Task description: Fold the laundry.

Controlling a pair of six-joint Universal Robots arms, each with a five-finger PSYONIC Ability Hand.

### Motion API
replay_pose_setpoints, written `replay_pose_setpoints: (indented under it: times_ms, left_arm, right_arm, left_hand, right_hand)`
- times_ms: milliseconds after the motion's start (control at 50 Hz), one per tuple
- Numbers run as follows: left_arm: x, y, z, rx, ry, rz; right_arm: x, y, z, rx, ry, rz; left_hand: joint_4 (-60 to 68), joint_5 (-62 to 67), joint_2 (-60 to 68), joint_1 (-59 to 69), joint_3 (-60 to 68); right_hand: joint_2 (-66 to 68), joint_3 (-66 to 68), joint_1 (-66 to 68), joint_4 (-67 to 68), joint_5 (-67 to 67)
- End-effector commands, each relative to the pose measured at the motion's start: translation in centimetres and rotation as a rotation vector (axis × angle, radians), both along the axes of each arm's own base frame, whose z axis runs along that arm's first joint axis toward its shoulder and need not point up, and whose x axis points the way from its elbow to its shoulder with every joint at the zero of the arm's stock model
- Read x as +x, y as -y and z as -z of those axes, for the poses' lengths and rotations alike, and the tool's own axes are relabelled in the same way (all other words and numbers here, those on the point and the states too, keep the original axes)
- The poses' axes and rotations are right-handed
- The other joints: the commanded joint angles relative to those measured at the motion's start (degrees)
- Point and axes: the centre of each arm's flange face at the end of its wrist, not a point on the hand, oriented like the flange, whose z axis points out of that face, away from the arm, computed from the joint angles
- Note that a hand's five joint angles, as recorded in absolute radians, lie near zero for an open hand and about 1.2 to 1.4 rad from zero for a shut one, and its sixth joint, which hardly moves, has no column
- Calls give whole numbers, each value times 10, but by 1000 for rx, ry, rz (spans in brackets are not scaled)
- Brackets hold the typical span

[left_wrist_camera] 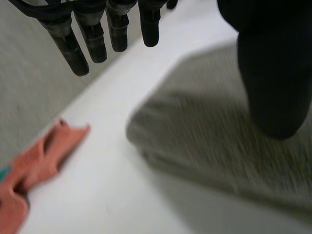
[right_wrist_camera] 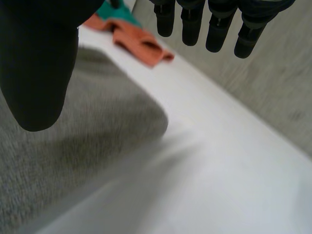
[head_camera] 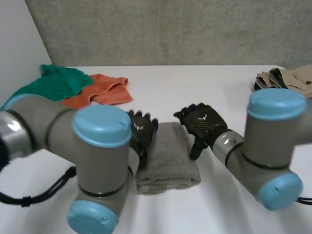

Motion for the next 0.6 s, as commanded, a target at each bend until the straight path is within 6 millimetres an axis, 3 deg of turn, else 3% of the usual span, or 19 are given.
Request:
replay_pose_setpoints:
  times_ms: [20,80,140,280,380,460,600]
  left_arm:
    - [7,-3,-50,-73,-129,98]
    - [13,-3,-64,-79,-173,169]
    - [12,-5,-67,-73,-185,206]
    - [13,-4,-65,-56,-201,199]
    - [13,-5,-60,-42,-195,200]
    - [13,-6,-59,-38,-194,203]
    - [12,-6,-59,-36,-193,204]
  right_arm:
    - [-8,-51,1,-114,59,-74]
    - [-6,-78,21,-118,24,-151]
    - [-3,-94,35,-129,-5,-202]
    - [6,-91,75,-132,-90,-222]
    - [11,-80,78,-189,-87,-205]
    - [17,-72,75,-256,-43,-195]
    - [22,-67,73,-271,-31,-193]
  left_hand:
    - [-3,-14,-3,4,-7]
    - [2,-9,2,9,-2]
    - [4,-8,4,11,0]
    - [6,-6,6,13,1]
    - [6,-6,6,13,1]
    - [6,-6,6,13,1]
    - [6,-6,6,13,1]
  right_hand:
    - [-14,-25,-17,-28,-29]
    - [-14,-25,-17,-28,-29]
    - [-14,-25,-17,-28,-29]
    - [-14,-25,-17,-28,-29]
    - [57,46,54,43,42]
    - [243,233,241,230,228]
    - [244,233,241,230,229]
